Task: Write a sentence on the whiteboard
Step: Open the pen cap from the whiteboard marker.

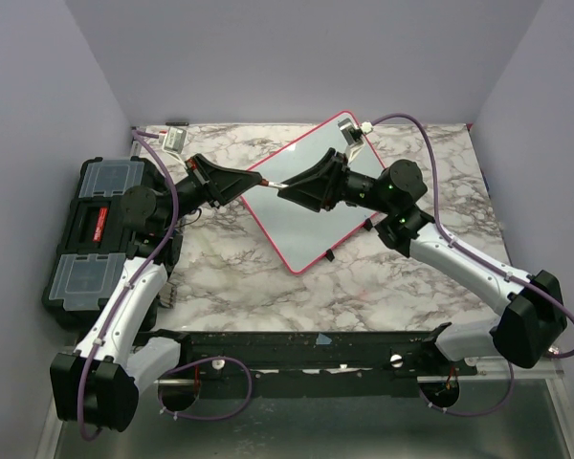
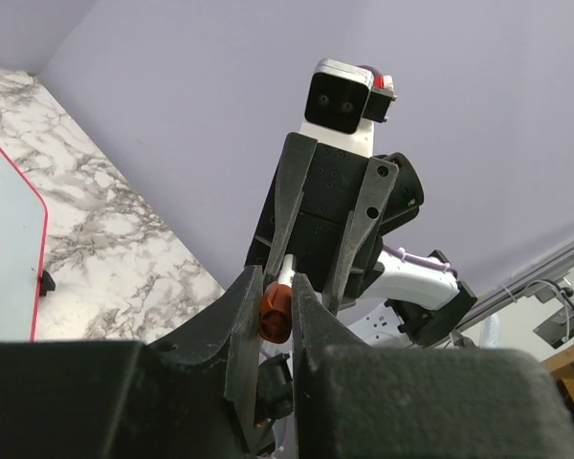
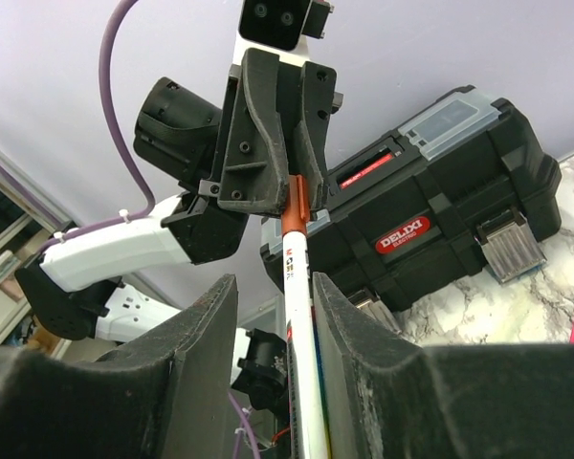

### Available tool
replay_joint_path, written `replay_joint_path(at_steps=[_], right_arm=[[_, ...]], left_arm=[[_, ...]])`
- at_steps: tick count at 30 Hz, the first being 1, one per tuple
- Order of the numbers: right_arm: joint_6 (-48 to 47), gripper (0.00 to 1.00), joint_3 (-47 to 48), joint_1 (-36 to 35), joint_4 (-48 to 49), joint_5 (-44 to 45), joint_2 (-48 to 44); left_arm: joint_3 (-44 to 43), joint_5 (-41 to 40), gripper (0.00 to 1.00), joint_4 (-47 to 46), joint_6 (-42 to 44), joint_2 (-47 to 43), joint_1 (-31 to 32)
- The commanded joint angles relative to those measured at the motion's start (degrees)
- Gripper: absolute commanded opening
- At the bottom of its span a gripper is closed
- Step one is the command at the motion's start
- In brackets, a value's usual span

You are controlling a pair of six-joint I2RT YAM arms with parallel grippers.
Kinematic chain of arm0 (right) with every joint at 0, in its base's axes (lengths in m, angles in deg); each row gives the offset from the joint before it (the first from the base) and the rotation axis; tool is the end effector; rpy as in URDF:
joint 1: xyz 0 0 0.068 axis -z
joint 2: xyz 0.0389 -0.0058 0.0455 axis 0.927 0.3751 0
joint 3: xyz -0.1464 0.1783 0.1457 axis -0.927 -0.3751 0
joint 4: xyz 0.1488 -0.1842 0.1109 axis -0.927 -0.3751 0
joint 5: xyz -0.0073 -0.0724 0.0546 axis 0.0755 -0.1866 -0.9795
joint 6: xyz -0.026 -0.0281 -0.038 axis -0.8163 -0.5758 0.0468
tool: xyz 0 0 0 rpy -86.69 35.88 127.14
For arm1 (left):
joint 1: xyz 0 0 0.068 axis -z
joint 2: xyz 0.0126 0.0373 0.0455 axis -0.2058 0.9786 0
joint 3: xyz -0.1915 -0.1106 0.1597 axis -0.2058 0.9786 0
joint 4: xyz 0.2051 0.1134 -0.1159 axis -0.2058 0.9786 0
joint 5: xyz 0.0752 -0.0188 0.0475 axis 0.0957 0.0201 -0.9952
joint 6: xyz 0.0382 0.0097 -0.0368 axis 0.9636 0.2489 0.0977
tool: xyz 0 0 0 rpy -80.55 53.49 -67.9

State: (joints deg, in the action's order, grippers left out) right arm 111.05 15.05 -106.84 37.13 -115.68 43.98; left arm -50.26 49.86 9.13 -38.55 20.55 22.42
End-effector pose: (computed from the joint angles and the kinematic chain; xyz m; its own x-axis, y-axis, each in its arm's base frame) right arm 0.2275 0.2122 0.3932 -0.4945 0.3143 -0.8104 -0.8519 0.0097 0.5236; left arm 0.2110 -0.0659 0.3905 -0.6274 -0.5481 -0.5531 0.6253 0.0688 -0.7774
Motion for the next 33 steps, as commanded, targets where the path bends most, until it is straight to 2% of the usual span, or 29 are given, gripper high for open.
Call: replay_joint_path(at_steps=[1, 13, 23, 29, 33], right_arm=[[1.06, 0.38, 1.63, -0.24, 3.01, -1.64, 0.83], [1.9, 0.29, 1.37, -0.24, 4.29, -0.88, 1.26], [3.21, 0.26, 0.66, -0.24, 6.54, 0.26, 1.53], [4.01, 0.17, 0.37, -0.22, 7.47, 0.34, 1.73], [4.42, 0.07, 0.06, -0.19, 7.95, 0.7, 1.81]], left_arm=[[-0.43, -1.14, 0.0, 0.32, 2.7, 0.32, 0.88], [-0.15, -1.39, 0.0, 1.22, 3.37, 0.11, 1.14], [0.67, -1.61, 0.0, 1.36, 3.64, -0.34, 1.15], [1.01, -1.66, 0.0, 1.49, 3.86, -0.47, 1.19], [1.16, -1.76, 0.0, 1.56, 3.86, -0.74, 1.14]])
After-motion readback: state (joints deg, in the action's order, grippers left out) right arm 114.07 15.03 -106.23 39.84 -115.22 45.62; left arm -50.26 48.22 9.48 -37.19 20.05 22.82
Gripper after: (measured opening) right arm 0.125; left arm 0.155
